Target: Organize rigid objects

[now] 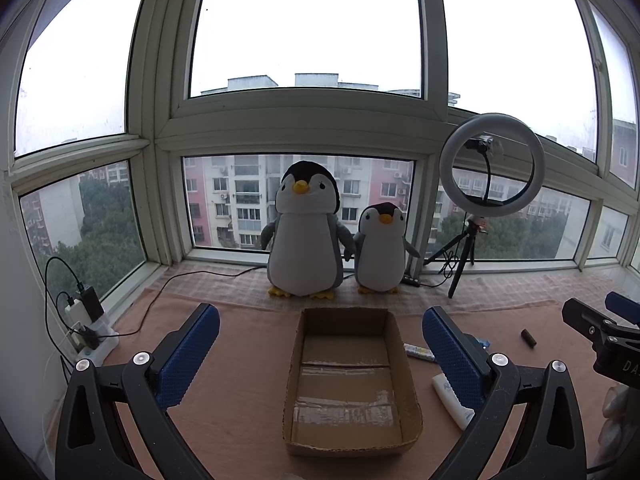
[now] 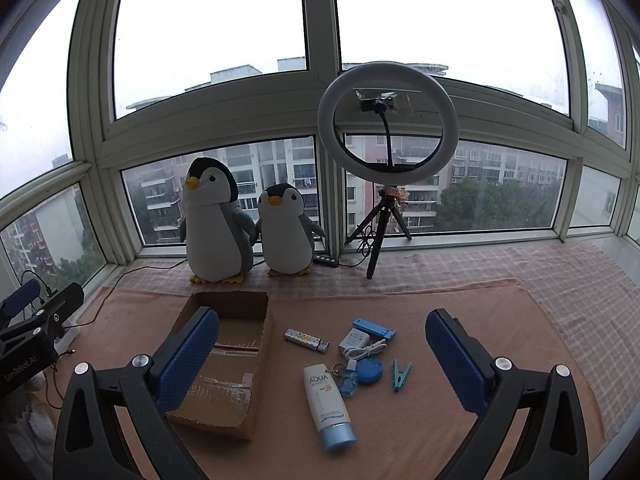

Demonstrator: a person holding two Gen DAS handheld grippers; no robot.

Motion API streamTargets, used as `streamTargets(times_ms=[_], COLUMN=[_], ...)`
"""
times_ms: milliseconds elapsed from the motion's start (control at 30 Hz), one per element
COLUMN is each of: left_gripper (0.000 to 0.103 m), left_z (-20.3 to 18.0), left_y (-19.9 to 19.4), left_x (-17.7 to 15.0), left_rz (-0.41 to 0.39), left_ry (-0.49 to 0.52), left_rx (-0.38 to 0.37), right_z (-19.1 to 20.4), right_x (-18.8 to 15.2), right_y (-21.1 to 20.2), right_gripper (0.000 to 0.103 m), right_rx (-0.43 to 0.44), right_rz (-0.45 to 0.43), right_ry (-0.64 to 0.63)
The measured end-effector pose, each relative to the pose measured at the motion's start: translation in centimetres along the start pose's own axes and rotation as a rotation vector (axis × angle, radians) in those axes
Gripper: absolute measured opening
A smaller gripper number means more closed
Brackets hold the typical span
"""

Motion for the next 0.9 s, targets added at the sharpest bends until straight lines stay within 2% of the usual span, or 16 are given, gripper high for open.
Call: streamTargets(times_ms=[533, 900], left_gripper=[0.103, 0.103], left_z=[0.5, 2.0], left_y=[1.2, 3.7], left_x=[-0.8, -3.4], left_rz=[0.034, 0.108], left_ry=[0.004, 0.009], left_rx=[0.006, 0.036], right_z=[-0.5, -1.7], right_x=[-0.4, -1.8], right_y=[0.7, 2.0], right_gripper=[0.102, 0.102], right_rx=[-0.001, -0.01], right_rz=[0.032, 0.076], right_ry=[0.001, 0.014])
Point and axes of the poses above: each gripper's, at about its wrist camera, not at the fingertips, and y roughly the way its jaws point, z to its left, x to its top, the point moved 10 cm from there along y, roughly the way its jaws point, and after that the axes turned 3 degrees about -z, right-handed, at the moved point
